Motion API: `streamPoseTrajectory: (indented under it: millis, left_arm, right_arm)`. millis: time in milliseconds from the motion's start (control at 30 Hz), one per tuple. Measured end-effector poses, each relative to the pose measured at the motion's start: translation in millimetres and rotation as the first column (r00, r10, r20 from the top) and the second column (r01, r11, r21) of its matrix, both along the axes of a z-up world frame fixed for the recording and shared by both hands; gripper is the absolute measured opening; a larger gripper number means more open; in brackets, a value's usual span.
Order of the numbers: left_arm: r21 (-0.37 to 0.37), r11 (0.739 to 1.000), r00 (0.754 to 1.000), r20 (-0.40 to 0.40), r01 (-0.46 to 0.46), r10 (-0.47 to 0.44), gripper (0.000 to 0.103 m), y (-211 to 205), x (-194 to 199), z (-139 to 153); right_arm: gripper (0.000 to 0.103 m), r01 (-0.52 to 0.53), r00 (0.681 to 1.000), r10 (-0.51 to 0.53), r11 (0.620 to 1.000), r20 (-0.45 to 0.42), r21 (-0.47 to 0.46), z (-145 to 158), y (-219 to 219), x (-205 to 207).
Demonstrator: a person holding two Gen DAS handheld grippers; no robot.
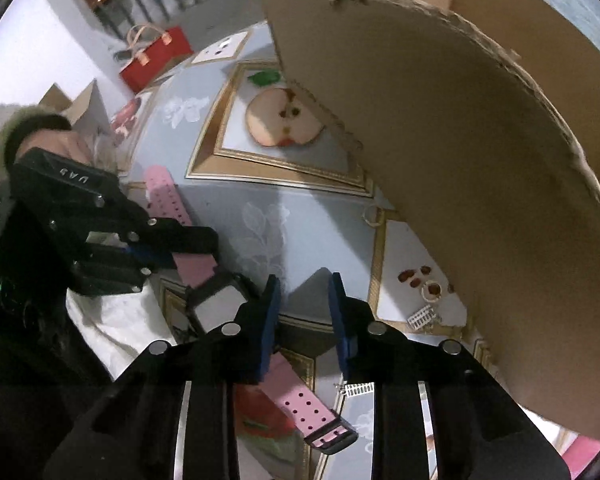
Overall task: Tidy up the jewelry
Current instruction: 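Lift the pink watch with both tools and carry it toward the box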
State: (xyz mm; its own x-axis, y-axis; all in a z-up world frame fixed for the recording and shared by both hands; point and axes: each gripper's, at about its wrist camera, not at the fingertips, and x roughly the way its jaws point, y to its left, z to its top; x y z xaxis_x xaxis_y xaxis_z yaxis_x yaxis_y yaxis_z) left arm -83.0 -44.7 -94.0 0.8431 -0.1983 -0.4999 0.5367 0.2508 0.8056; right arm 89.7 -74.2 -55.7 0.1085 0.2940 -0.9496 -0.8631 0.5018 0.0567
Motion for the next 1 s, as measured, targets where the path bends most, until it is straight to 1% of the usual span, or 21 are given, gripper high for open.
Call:
streamPoseTrajectory:
  millis: [200, 300, 467, 533, 567, 667, 767, 1000]
  left_arm:
    - [0.004, 1.0, 1.0, 0.007, 0.006, -0.006, 0.004, -1.7, -0.8, -3.6]
    - [0.002, 1.0, 1.0, 0.006, 0.006, -0.006, 0.004, -1.8, -1.5, -4.3]
    - [0.002, 1.0, 1.0, 0.007, 0.008, -0.008, 0.004, -2.1, -2.5, -5.3]
    - [-0.001, 1.0, 1.0, 0.007, 0.006, -0.006, 0.004, -1.9, -2.8, -5.5]
    - [-0.003, 1.0, 1.0, 0.007, 0.005, -0.005, 0.004, -1.9, -2.9, -5.5]
    - [-0.006, 1.0, 1.0, 0.008, 0.002, -0.002, 0.004, -1.8, -3.7, -5.6]
    - [-0.009, 1.0, 1.0, 0.008, -0.001, 0.001, 0.004, -1.5, -4.5, -5.7]
    - [-0.017, 1.0, 1.0, 0.004, -0.013, 0.013, 0.004, -0.6, -5.0, -5.4]
  right_arm:
    - [0.022, -0.076, 0.997, 0.077, 0.996, 0.005, -0.056, -0.2, 10.0, -0.8]
    - [0.022, -0.105, 0.994, 0.105, 0.993, -0.004, -0.062, 0.1, 14.3, -1.2]
    - [0.022, -0.178, 0.984, 0.179, 0.978, -0.007, -0.105, -3.9, 23.0, -5.7]
    - [0.019, -0.188, 0.982, 0.19, 0.975, 0.003, -0.117, -3.0, 20.8, -5.2]
    - [0.016, -0.186, 0.982, 0.19, 0.974, 0.014, -0.125, -2.5, 18.2, -6.3]
    - [0.015, -0.162, 0.986, 0.166, 0.979, 0.029, -0.123, -2.0, 15.4, -4.8]
    - [0.015, -0.124, 0.987, 0.137, 0.982, 0.086, -0.145, -3.9, 13.8, -2.9]
    - [0.014, 0.003, 0.984, 0.02, 0.991, 0.178, -0.131, -3.4, -3.8, 1.1]
